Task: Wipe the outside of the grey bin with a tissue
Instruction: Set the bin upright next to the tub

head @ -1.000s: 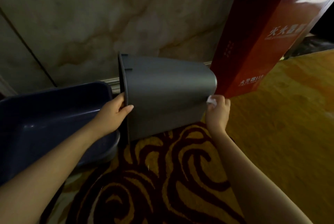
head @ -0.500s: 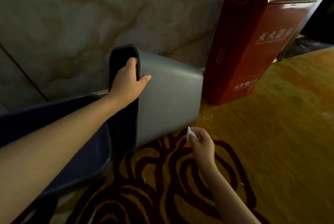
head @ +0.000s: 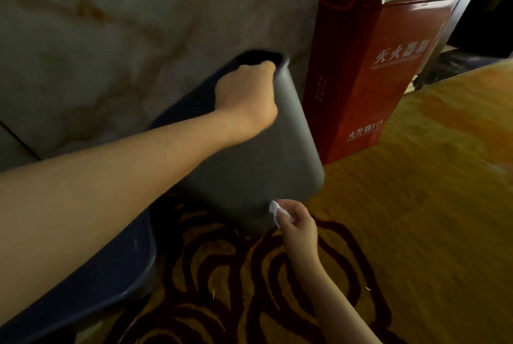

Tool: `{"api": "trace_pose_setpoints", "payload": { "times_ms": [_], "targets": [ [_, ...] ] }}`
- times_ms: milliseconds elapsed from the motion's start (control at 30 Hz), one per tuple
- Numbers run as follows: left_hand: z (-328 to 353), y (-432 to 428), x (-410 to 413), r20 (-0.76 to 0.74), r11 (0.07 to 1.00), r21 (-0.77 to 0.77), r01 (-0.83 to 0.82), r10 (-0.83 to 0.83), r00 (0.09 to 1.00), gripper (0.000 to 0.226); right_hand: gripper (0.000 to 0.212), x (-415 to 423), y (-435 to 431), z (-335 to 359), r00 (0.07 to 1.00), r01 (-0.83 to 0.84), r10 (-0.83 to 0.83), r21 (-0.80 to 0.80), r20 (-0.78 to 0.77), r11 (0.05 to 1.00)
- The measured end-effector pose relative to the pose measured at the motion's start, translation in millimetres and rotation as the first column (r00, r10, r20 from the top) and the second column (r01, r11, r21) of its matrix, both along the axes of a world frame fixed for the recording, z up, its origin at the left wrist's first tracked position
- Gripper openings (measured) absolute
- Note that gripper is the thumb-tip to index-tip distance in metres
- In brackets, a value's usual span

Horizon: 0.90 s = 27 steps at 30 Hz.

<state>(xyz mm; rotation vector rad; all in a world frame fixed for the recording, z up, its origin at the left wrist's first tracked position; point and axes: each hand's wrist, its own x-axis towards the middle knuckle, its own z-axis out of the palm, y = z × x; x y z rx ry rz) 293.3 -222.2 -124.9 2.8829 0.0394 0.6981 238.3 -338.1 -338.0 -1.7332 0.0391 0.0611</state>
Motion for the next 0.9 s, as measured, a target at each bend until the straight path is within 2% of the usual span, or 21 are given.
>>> {"api": "trace_pose_setpoints", "payload": {
  "times_ms": [67,167,267,367,467,567,633,667,700,733,767,800,833,867,900],
  "targets": [
    [-7.2,-14.9,-2.2,-0.024,0.994,0.102,0.037,-0.035,0.999,0.027,0.018,-3.3,1.9,-3.2,1.0,-0.014,0.015,0.007,-0.025,1.0],
    [-29.5,-23.8,-7.6,-0.081,0.974,0.221,0.039,-0.022,0.997,0.025,0.022,-6.6,4.0,-7.3,0.999,-0.019,0.018,-0.008,-0.045,1.0],
    [-47.4,-30.2,-8.4,-0.074,0.962,0.272,0.014,0.006,0.997,0.029,0.024,-6.5,4.3,-9.1,0.998,-0.01,0.01,0.003,-0.069,1.0],
    [-58.3,-37.6,-2.4,-0.097,0.972,0.226,0.065,-0.044,0.994,0.031,0.024,-3.2,4.4,-7.6,0.997,0.005,-0.005,0.0,-0.074,1.0],
    [-70.5,-32.1,0.8,-0.212,0.981,0.107,0.159,-0.134,0.968,0.031,0.024,0.0,6.1,-5.5,0.999,-0.002,0.0,-0.034,-0.043,0.999],
    [-73.0,-14.7,-3.0,-0.287,0.983,0.055,0.174,-0.151,0.946,0.029,0.021,0.5,6.8,-2.4,1.0,-0.009,0.008,-0.088,-0.01,0.996],
    [-67.0,2.8,-11.2,-0.356,0.98,-0.041,0.194,-0.196,0.914,0.035,0.018,-1.5,5.1,2.1,1.0,-0.012,0.014,-0.113,0.019,0.994],
    [-63.1,15.0,-18.8,-0.354,0.977,-0.081,0.196,-0.212,0.911,0.041,0.019,-3.6,3.5,6.1,0.999,-0.015,0.021,-0.125,0.043,0.992],
    [-58.6,30.2,-26.6,-0.275,0.98,-0.083,0.183,-0.199,0.941,0.046,0.022,-6.4,1.5,11.5,0.997,-0.021,0.031,-0.132,0.076,0.991],
    [-54.5,48.5,-34.7,-0.132,0.991,-0.04,0.126,-0.13,0.983,0.05,0.026,-9.7,0.1,18.7,0.992,-0.03,0.046,-0.132,0.117,0.991],
    [-51.8,69.4,-42.0,-0.001,1.0,0.02,-0.006,0.006,1.0,0.053,0.028,-13.3,-0.9,27.5,0.985,-0.042,0.062,-0.129,0.163,0.991],
    [-50.0,90.9,-47.8,0.055,0.98,0.054,-0.192,0.189,0.98,0.056,0.028,-17.1,-1.0,37.6,0.975,-0.055,0.08,-0.122,0.208,0.991],
    [-48.2,110.3,-51.1,-0.012,0.93,0.033,-0.366,0.367,0.93,0.06,0.029,-20.7,-0.6,48.7,0.963,-0.069,0.097,-0.12,0.25,0.99],
    [-47.5,123.5,-52.9,-0.181,0.87,-0.055,-0.49,0.474,0.862,0.063,0.028,-24.0,0.3,60.4,0.95,-0.081,0.115,-0.126,0.292,0.989],
    [-49.7,130.0,-53.1,-0.361,0.802,-0.2,-0.563,0.474,0.803,0.063,0.028,-26.9,1.9,73.0,0.933,-0.091,0.132,-0.135,0.336,0.987]
  ]
}}
